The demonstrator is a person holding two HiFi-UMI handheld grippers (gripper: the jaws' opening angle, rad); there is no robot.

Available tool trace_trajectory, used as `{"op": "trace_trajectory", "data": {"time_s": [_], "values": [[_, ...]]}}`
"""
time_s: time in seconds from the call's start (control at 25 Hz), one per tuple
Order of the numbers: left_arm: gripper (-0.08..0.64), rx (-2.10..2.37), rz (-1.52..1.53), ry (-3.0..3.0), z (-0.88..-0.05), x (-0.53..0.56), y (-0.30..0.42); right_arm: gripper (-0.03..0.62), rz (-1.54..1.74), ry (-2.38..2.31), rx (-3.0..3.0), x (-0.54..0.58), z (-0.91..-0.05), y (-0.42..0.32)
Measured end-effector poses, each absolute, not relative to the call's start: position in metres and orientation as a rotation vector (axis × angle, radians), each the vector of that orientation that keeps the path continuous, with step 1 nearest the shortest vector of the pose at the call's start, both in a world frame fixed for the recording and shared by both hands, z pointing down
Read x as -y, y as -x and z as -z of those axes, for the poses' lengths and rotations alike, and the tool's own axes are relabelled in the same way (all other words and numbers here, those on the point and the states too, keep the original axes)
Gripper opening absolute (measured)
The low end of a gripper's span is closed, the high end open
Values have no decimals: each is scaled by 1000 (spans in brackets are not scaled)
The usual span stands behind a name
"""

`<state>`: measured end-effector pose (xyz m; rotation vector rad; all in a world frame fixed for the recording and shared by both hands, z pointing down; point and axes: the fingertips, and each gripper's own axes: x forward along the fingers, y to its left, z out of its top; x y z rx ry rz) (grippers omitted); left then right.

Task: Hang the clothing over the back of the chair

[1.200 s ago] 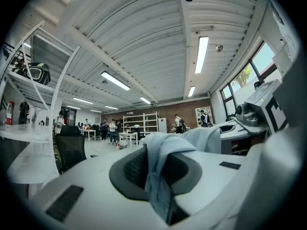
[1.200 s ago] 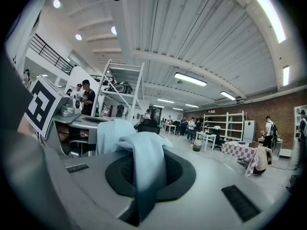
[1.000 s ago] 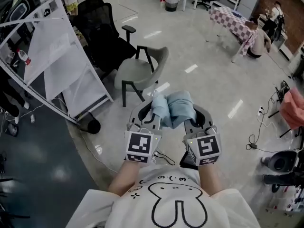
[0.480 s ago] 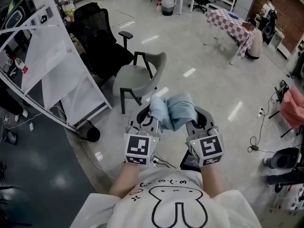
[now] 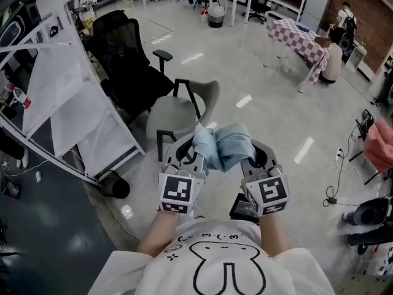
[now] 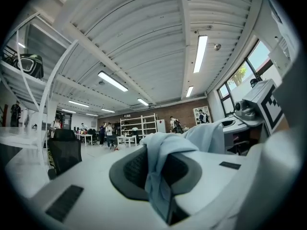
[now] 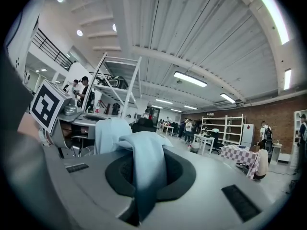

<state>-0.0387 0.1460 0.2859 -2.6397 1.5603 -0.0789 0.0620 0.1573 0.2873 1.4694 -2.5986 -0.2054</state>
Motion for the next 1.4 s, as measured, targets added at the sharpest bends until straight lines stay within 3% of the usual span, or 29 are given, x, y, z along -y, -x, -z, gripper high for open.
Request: {"op": "trace_trajectory", "data": {"time_s": [0.56, 1.4], "values": [[46, -1331, 145, 2720, -327, -30, 101, 14, 169, -1653, 2460, -50, -327, -19], [46, -1274, 159, 2771, -350, 28, 140, 15, 183, -1710, 2296, -9, -351, -11]]}}
